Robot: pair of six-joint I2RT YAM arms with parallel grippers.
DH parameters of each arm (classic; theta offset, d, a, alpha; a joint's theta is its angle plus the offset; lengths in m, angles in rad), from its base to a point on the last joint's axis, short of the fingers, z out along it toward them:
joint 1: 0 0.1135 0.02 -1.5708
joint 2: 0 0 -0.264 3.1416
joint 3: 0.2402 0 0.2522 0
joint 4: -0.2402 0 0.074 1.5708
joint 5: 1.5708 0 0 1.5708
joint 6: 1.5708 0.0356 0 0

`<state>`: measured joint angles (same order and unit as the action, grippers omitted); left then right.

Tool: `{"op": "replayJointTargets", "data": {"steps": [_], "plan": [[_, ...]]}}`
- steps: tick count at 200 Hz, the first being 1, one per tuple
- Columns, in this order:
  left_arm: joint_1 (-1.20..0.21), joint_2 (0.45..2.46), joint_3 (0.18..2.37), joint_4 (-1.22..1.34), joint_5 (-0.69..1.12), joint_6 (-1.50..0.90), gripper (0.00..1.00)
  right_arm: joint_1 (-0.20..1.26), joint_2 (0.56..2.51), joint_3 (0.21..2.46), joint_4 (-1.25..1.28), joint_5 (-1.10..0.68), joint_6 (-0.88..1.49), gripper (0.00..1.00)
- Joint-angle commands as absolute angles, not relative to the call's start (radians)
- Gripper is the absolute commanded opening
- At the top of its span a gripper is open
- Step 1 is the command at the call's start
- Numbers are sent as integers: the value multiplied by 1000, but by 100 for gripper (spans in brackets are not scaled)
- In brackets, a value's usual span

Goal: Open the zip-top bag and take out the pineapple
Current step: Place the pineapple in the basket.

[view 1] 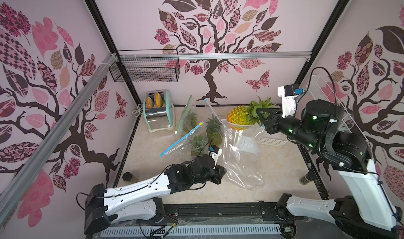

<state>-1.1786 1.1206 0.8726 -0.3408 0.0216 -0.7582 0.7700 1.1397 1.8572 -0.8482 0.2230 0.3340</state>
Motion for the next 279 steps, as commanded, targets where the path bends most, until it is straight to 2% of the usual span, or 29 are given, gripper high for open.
{"op": "replayJointTargets", "data": {"steps": [1, 44, 87, 119, 150, 181, 214, 242, 279], "plan": [[-1190, 1155, 915, -319, 201, -699, 0, 769, 1118, 1866, -617, 282, 309, 0], [-1190, 1196, 888, -390, 132, -684, 0, 770, 1155, 1960, -612, 288, 279, 0], [-1190, 1242, 879, -349, 216, -691, 0, 769, 1152, 1951, -605, 303, 268, 0], [-1190, 1229, 892, -356, 213, -681, 0, 769, 1138, 1925, -579, 298, 271, 0], [-1156, 1246, 916, -452, 78, -684, 0, 769, 1130, 1950, -586, 235, 305, 0], [-1047, 1281, 885, -389, 47, -717, 0, 770, 1123, 1991, -619, 201, 322, 0], [-1024, 1387, 932, -403, -36, -701, 0, 769, 1099, 2003, -628, 177, 337, 0], [-1030, 1462, 972, -382, 29, -673, 0, 770, 1093, 2012, -647, 188, 330, 0], [-1097, 1441, 1000, -331, 114, -603, 0, 769, 1076, 1957, -602, 208, 299, 0]]}}
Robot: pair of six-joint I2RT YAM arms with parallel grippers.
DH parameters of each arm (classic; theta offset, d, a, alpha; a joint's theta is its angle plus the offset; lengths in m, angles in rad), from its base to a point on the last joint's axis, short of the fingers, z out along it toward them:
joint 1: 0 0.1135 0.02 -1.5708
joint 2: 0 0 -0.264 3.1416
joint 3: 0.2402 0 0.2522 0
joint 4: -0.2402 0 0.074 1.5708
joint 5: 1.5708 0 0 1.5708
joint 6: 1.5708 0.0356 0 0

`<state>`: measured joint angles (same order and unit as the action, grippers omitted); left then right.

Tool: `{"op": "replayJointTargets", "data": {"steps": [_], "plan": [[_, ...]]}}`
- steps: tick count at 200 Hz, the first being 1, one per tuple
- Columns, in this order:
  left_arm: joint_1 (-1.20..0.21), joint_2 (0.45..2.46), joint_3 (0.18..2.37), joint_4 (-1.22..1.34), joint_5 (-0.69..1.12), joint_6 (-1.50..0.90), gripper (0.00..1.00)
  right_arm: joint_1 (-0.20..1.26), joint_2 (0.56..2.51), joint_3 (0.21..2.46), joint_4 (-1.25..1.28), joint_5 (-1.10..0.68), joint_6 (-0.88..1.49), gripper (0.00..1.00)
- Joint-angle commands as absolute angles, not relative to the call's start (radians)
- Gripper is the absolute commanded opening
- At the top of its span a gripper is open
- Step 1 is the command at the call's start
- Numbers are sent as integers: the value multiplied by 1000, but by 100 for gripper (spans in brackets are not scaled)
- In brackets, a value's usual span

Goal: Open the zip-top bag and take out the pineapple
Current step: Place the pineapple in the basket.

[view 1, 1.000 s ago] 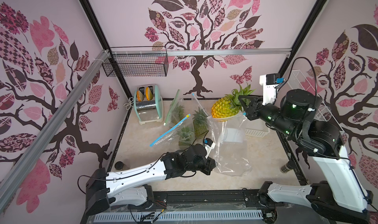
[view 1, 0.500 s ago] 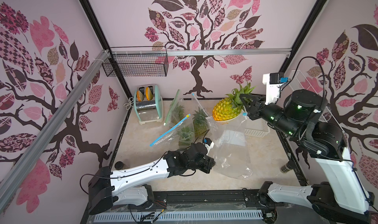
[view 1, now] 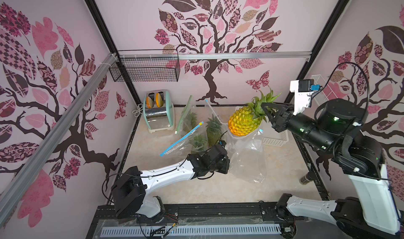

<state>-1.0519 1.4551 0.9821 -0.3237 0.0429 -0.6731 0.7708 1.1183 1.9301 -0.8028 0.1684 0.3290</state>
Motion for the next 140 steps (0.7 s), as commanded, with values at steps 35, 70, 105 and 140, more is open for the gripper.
{"op": "replayJointTargets", "data": {"steps": [35, 70, 105, 140], "plan": [[-1166, 1419, 1024, -315, 238, -525, 0, 769, 1090, 1937, -567, 204, 284, 0], [-1144, 1482, 1057, -364, 107, -554, 0, 769, 1109, 1950, -548, 170, 306, 0], [-1015, 1614, 1081, -236, 80, -649, 0, 769, 1100, 1974, -541, 128, 338, 0], [-1007, 1796, 1261, -259, 57, -612, 0, 769, 1090, 2005, -556, 105, 357, 0]]}}
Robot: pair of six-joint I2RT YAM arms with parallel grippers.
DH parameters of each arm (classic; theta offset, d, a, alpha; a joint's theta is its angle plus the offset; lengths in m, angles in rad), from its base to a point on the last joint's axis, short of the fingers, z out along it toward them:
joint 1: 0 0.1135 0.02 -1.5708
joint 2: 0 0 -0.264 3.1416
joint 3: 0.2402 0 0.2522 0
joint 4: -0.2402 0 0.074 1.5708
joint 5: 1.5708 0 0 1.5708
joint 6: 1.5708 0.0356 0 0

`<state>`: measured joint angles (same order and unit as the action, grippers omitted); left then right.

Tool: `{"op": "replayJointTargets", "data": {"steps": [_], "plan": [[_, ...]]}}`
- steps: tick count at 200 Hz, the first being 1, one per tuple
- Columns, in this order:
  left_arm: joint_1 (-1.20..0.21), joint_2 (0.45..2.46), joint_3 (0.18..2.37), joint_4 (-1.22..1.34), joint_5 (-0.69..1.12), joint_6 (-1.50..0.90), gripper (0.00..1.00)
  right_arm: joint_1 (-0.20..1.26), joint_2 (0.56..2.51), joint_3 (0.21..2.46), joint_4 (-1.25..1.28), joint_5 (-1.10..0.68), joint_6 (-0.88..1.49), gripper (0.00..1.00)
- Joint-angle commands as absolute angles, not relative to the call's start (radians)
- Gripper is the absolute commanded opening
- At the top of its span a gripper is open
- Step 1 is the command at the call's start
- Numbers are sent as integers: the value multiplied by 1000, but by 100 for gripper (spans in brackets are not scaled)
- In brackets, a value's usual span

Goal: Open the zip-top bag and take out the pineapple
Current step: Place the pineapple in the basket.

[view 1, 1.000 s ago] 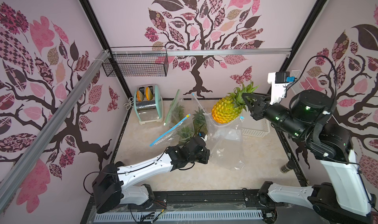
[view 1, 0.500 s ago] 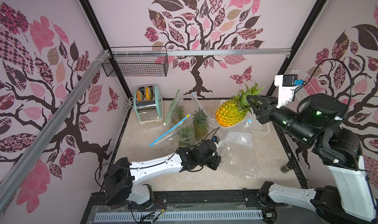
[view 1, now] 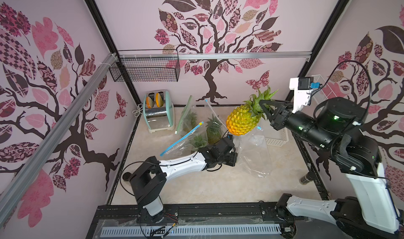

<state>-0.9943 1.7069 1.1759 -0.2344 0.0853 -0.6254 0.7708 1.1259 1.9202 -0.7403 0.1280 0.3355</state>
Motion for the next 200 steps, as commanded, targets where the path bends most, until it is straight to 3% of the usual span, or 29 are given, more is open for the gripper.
{"op": "replayJointTargets", "data": {"steps": [1, 37, 67, 107, 144, 200], "plan": [[-1007, 1799, 1264, -257, 57, -611, 0, 769, 1089, 2005, -556, 104, 358, 0], [-1026, 1793, 1301, -114, 170, -569, 0, 769, 1068, 1969, -548, 116, 370, 0], [-1128, 1686, 1237, -40, 70, -412, 0, 769, 1056, 1924, -518, 110, 380, 0], [-1143, 1586, 1101, 136, 27, -447, 0, 770, 1045, 1878, -489, 104, 396, 0], [-1141, 1566, 1170, -95, -47, -425, 0, 769, 1060, 1895, -500, 152, 360, 0], [-1008, 1259, 1202, -217, -1, -400, 0, 769, 1162, 2039, -588, 365, 168, 0]]}}
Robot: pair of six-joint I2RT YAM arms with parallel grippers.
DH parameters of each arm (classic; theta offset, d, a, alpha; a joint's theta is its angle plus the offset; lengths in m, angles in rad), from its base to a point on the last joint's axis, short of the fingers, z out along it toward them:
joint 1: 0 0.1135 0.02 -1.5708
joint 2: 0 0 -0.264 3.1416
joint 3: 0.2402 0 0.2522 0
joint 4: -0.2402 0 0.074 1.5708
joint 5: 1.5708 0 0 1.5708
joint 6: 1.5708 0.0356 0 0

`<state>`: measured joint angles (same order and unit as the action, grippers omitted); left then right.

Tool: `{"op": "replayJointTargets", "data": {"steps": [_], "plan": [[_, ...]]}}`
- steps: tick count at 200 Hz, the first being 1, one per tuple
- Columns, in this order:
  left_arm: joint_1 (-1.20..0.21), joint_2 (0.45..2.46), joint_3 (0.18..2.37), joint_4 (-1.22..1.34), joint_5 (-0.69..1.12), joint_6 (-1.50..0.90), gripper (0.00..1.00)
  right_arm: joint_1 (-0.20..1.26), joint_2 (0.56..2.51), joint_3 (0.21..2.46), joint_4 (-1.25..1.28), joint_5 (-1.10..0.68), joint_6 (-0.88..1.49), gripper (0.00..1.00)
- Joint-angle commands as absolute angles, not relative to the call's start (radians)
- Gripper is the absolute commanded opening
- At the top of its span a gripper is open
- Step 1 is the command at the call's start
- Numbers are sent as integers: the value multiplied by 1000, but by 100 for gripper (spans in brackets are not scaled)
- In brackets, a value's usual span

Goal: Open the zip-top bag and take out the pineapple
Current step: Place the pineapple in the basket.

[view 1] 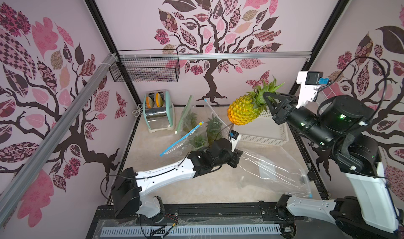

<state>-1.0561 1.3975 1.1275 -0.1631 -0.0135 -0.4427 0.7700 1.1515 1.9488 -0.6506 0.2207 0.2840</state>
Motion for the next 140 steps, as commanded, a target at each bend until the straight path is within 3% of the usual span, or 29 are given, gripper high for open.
{"op": "replayJointTargets", "data": {"steps": [1, 64, 80, 104, 115, 140], "plan": [[-1008, 1256, 1207, -223, -1, -395, 0, 770, 1163, 2040, -589, 371, 163, 0], [-1004, 1160, 1688, -439, 84, -193, 0, 769, 1200, 2011, -526, 619, 56, 0], [-1003, 1142, 1778, -465, -23, -75, 0, 770, 1202, 1976, -497, 658, -53, 0], [-986, 1143, 1825, -480, -355, 198, 0, 762, 1207, 1906, -458, 678, -53, 0], [-897, 1158, 1846, -505, -385, 246, 0, 724, 1220, 1890, -463, 639, -55, 0], [-550, 1170, 1870, -559, -202, 165, 0, 529, 1263, 1868, -507, 434, 69, 0]]}}
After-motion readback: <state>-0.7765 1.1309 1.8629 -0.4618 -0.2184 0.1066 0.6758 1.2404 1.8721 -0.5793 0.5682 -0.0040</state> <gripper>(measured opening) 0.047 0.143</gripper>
